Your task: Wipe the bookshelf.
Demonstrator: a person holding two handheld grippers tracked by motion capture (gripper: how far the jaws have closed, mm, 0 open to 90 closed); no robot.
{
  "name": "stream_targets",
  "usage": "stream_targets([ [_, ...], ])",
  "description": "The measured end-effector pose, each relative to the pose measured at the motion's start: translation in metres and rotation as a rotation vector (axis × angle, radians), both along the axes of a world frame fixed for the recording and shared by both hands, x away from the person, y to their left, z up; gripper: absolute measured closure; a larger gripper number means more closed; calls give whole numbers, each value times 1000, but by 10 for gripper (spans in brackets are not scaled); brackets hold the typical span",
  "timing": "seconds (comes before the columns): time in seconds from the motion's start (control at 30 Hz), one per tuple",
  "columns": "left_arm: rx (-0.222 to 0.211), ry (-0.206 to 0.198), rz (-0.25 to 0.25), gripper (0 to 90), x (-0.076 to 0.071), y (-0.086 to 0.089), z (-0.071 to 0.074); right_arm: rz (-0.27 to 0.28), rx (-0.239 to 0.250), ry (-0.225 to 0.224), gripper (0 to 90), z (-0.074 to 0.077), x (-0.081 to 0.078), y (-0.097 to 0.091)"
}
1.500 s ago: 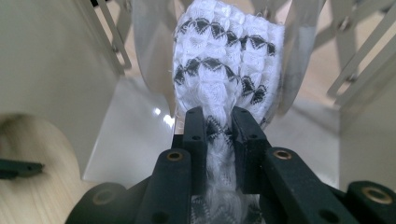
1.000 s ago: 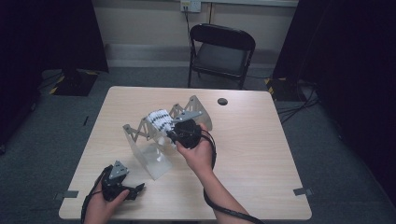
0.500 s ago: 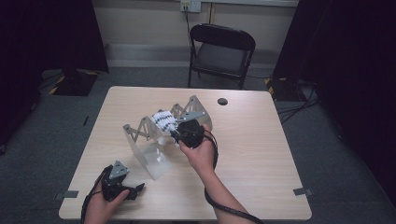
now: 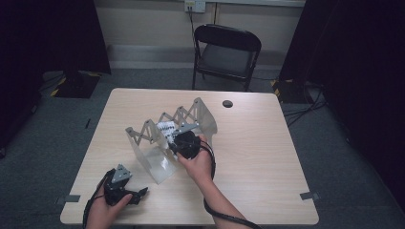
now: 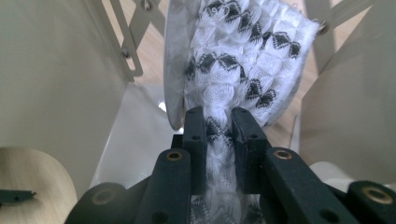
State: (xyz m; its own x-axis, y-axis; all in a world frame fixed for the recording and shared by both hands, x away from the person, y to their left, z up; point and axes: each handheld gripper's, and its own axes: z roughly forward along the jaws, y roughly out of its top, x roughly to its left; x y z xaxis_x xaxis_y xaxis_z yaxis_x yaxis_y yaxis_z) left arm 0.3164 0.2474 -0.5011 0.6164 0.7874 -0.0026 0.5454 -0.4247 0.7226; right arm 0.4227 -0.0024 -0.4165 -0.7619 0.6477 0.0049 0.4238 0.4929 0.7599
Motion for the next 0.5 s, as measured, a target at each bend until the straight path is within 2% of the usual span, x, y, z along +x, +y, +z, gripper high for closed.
stream_targets([
  [0.3, 0, 0, 0, 52, 0, 0, 0, 14, -39, 50, 775, -35, -4, -1],
  [0.5, 0, 0, 0, 52, 0, 0, 0, 7, -55, 70, 770, -53, -9, -8],
])
